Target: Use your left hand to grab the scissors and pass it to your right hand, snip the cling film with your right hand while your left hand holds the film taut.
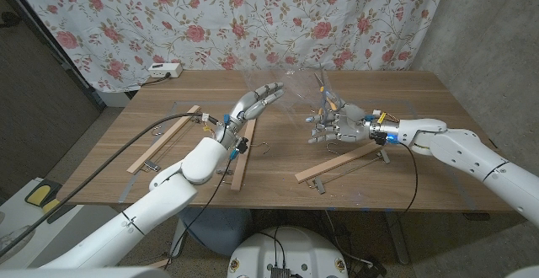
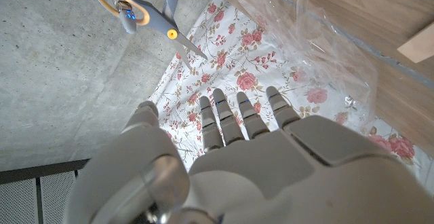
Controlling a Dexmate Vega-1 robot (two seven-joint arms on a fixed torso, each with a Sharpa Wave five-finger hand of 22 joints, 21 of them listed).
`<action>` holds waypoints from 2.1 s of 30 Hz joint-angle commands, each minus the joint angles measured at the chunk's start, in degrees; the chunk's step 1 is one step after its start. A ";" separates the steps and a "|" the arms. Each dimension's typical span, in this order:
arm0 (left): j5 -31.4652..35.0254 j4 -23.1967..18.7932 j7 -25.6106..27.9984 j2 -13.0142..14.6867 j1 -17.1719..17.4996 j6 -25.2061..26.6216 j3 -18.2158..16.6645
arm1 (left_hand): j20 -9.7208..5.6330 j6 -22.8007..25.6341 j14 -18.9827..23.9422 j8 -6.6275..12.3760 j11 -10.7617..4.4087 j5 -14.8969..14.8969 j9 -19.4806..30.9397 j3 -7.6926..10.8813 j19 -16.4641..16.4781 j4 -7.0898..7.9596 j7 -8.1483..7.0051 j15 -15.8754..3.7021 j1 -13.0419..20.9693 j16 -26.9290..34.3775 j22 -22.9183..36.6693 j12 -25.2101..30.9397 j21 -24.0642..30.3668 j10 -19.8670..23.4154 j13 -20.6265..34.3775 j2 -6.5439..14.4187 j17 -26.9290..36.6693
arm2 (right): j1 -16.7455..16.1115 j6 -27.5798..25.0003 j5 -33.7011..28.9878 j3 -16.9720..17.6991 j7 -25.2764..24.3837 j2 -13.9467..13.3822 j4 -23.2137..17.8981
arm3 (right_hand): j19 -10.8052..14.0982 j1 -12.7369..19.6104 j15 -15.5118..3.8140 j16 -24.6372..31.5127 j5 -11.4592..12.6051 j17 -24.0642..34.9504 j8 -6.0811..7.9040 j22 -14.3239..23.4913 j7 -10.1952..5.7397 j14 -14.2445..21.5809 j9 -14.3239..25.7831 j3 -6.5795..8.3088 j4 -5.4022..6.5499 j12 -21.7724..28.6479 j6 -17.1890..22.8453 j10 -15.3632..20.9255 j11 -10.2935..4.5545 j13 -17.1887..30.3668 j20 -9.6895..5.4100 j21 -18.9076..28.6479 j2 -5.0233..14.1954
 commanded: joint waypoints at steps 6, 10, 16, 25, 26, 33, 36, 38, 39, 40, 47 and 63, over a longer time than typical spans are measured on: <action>9.89 -3.71 4.88 3.38 0.48 8.61 -3.31 | 0.21 1.08 -0.27 0.40 0.41 0.32 0.17 0.20 0.31 -0.57 0.17 0.15 0.23 -0.36 0.11 -0.05 0.06 -0.69 -0.05 -0.05 0.11 | -3.22 -2.22 3.17 2.90 -2.21 -4.05 -3.25 | 0.39 0.10 0.06 0.09 0.53 -0.03 0.26 0.12 3.89 0.55 -0.08 -0.50 -0.01 0.35 -2.79 0.65 0.17 0.02 0.29 -0.17 0.75; 12.59 -4.96 6.14 4.22 1.21 11.91 -3.84 | 0.27 1.13 -0.57 0.34 0.41 0.29 0.17 0.22 0.25 -0.69 0.17 0.16 0.24 -0.48 0.11 -0.13 0.03 -0.99 -0.06 -0.15 0.10 | -3.33 -2.10 3.40 3.29 -1.61 -4.56 -3.67 | 0.37 0.01 0.20 0.06 0.57 -0.02 0.11 0.11 4.14 0.46 -0.18 -0.67 0.04 0.33 -3.04 0.55 0.27 0.08 0.38 -0.26 0.68; 12.75 -5.65 6.05 4.90 2.05 13.92 -4.56 | 0.40 1.07 -0.72 0.23 0.41 0.25 0.17 0.21 0.13 -0.79 0.14 0.19 0.21 -0.53 0.11 -0.11 -0.02 -1.05 -0.08 -0.26 0.10 | -2.71 -1.78 2.78 3.16 -0.64 -4.88 -4.23 | 0.18 -0.95 0.75 -0.21 0.62 -0.34 -0.42 0.07 4.61 0.38 -0.56 -1.62 0.37 0.44 -4.09 0.15 0.66 0.37 0.87 -0.58 -0.16; 14.21 -6.05 5.67 5.96 1.68 16.18 -4.27 | 0.48 1.02 -0.75 0.08 0.24 0.20 0.17 0.26 0.06 -0.99 0.18 0.24 0.25 -0.52 0.11 -0.06 -0.05 -1.13 -0.12 -0.40 0.09 | -0.72 -3.34 2.17 1.52 0.93 -4.63 -4.41 | 0.15 -1.62 0.65 -0.35 0.77 -0.73 -0.49 0.05 4.66 0.71 -0.90 -2.27 0.67 0.25 -4.20 0.32 0.80 0.03 0.89 -0.81 -0.46; 14.72 -6.08 5.78 6.06 1.53 16.41 -4.10 | 0.49 0.98 -0.78 0.05 0.25 0.21 0.17 0.34 0.07 -1.08 0.22 0.31 0.37 -0.54 0.10 -0.06 -0.05 -1.15 -0.12 -0.35 0.07 | -0.55 -3.68 2.15 1.36 0.91 -4.68 -4.48 | 0.15 -1.64 0.66 -0.34 0.78 -0.72 -0.48 0.05 4.66 0.71 -0.92 -2.29 0.68 0.24 -4.16 0.37 0.85 0.00 0.88 -0.82 -0.44; 17.43 -6.21 5.58 6.65 0.15 17.99 -3.08 | 0.65 0.75 -1.11 -0.16 0.40 0.20 0.19 1.17 0.00 -1.98 0.31 0.26 1.62 -0.70 0.09 -0.10 -0.08 -1.48 -0.18 0.14 -0.06 | -0.35 -3.99 2.33 1.14 1.48 -4.87 -4.89 | 0.32 -1.61 0.64 -0.28 0.96 -0.67 -0.40 0.04 4.76 0.75 -1.04 -2.41 0.77 0.15 -4.10 0.52 0.87 -0.15 0.86 -0.92 -0.14; 18.90 -6.25 5.39 6.94 -0.53 19.19 -2.54 | 0.67 0.64 -1.32 -0.25 0.47 0.15 0.20 1.31 -0.02 -2.20 0.39 0.25 1.85 -0.78 0.09 -0.12 -0.08 -1.61 -0.20 0.13 -0.10 | -0.61 -4.05 2.60 1.23 1.62 -5.10 -5.29 | 0.41 -1.56 0.68 -0.27 1.02 -0.70 -0.41 0.04 4.75 0.80 -1.10 -2.43 0.78 0.22 -4.15 0.50 0.81 -0.02 0.81 -0.93 -0.03; 19.56 -6.27 5.17 7.12 -0.99 19.66 -2.31 | 0.72 0.61 -1.36 -0.28 0.48 0.12 0.20 1.36 -0.11 -2.31 0.43 0.23 1.93 -0.79 0.09 -0.13 -0.12 -1.69 -0.21 0.09 -0.11 | -0.76 -4.04 2.65 1.24 1.78 -5.27 -5.60 | 0.37 -1.53 0.61 -0.25 1.03 -0.66 -0.41 0.04 4.72 0.79 -1.10 -2.44 0.78 0.25 -4.17 0.49 0.81 0.02 0.87 -0.97 0.00; 19.69 -6.24 4.93 7.24 -1.25 19.71 -2.24 | 0.68 0.61 -1.39 -0.29 0.47 0.10 0.20 1.39 -0.11 -2.36 0.48 0.23 1.97 -0.80 0.09 -0.15 -0.12 -1.76 -0.22 0.06 -0.12 | -0.75 -4.11 2.77 1.20 2.04 -5.31 -5.67 | 0.43 -1.52 0.65 -0.25 1.05 -0.64 -0.40 0.04 4.75 0.76 -1.11 -2.45 0.78 0.25 -4.16 0.46 0.81 0.04 0.80 -0.96 0.02; 19.88 -6.16 4.91 7.21 -1.46 19.71 -2.13 | 0.69 0.63 -1.38 -0.30 0.45 0.08 0.20 1.40 -0.11 -2.40 0.49 0.27 2.00 -0.79 0.09 -0.17 -0.12 -1.83 -0.22 0.05 -0.12 | -0.75 -4.14 2.75 1.17 2.12 -5.40 -5.83 | 0.39 -1.49 0.61 -0.23 1.07 -0.70 -0.39 0.04 4.76 0.87 -1.12 -2.46 0.78 0.23 -4.17 0.47 0.82 0.01 0.84 -1.00 0.04; 20.69 -5.93 4.23 7.28 -2.43 19.82 -1.43 | 0.69 0.33 -1.70 -0.50 0.56 0.08 0.22 1.85 -0.21 -3.01 0.71 0.40 2.69 -0.90 0.09 -0.19 -0.15 -2.10 -0.27 0.09 -0.21 | -1.00 -4.28 3.38 1.20 2.60 -5.50 -6.04 | 0.48 -0.91 0.70 -0.15 1.24 -0.58 -0.42 0.04 4.87 0.78 -1.20 -2.30 0.67 0.27 -4.49 0.36 1.01 0.13 0.83 -1.14 0.64; 23.78 -5.78 2.54 7.50 -4.30 22.44 0.73 | 0.62 0.11 -1.88 -0.68 0.54 0.04 0.24 2.13 -0.30 -3.51 0.70 0.55 3.07 -0.90 0.09 -0.17 -0.17 -2.36 -0.33 -0.14 -0.25 | -0.71 -3.96 3.26 0.90 3.83 -5.45 -5.96 | 0.65 0.60 0.76 -0.34 1.33 -0.93 -0.49 0.04 5.06 0.59 -1.48 -1.79 0.19 0.20 -4.96 0.28 1.04 0.06 0.85 -1.38 1.68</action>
